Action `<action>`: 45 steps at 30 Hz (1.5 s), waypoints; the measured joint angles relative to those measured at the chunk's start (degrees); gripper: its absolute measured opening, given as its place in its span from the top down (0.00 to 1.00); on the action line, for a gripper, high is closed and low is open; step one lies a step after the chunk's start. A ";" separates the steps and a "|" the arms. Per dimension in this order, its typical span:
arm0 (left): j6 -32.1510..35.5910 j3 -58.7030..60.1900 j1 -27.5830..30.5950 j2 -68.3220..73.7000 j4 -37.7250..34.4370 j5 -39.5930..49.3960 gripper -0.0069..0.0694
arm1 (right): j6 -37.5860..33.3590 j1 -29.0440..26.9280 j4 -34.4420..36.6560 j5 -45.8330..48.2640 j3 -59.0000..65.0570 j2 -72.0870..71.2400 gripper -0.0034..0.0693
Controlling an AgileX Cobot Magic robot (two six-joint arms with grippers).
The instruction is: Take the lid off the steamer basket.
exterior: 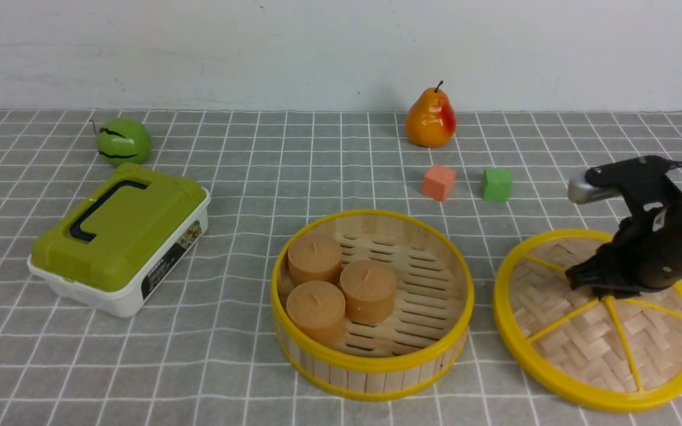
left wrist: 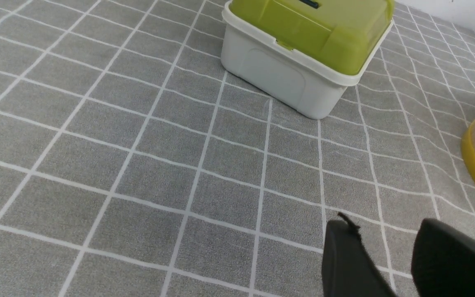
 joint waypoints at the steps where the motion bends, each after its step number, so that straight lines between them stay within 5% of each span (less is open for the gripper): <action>1: 0.00 0.00 0.00 0.00 0.00 0.00 0.60 | 0.60 0.00 0.07 -0.56 0.00 0.63 0.82; 5: 0.00 0.00 0.00 0.00 0.00 0.00 0.60 | 2.65 0.00 0.82 -2.09 0.00 1.49 0.68; 7: 0.00 0.00 0.00 0.00 0.00 0.00 0.60 | 4.05 0.00 1.07 -1.92 0.00 -0.86 0.48; 8: 0.00 0.00 0.00 0.00 0.00 0.00 0.60 | 4.05 0.00 1.07 -1.85 0.00 -1.18 0.48; 12: 0.00 0.00 0.00 0.00 0.00 0.00 0.60 | 3.83 0.00 1.14 2.43 -0.06 -14.12 0.22; 15: 0.00 0.00 0.00 0.00 0.00 0.00 0.60 | 3.05 0.00 1.16 5.50 -0.11 -23.76 0.19; 19: 0.00 0.00 0.00 0.00 0.00 0.00 0.60 | 2.68 0.00 1.20 9.73 1.49 -37.72 0.26; 27: 0.00 0.00 0.00 0.00 0.00 0.00 0.60 | 2.38 0.00 1.44 15.83 13.26 -60.87 0.91; 31: 0.00 0.00 0.00 0.00 0.00 0.00 0.60 | -0.92 0.00 4.53 17.03 17.83 -65.36 0.98; 45: 0.00 0.00 0.00 0.00 0.05 0.00 0.60 | -5.56 0.00 11.95 21.81 19.03 -65.95 0.97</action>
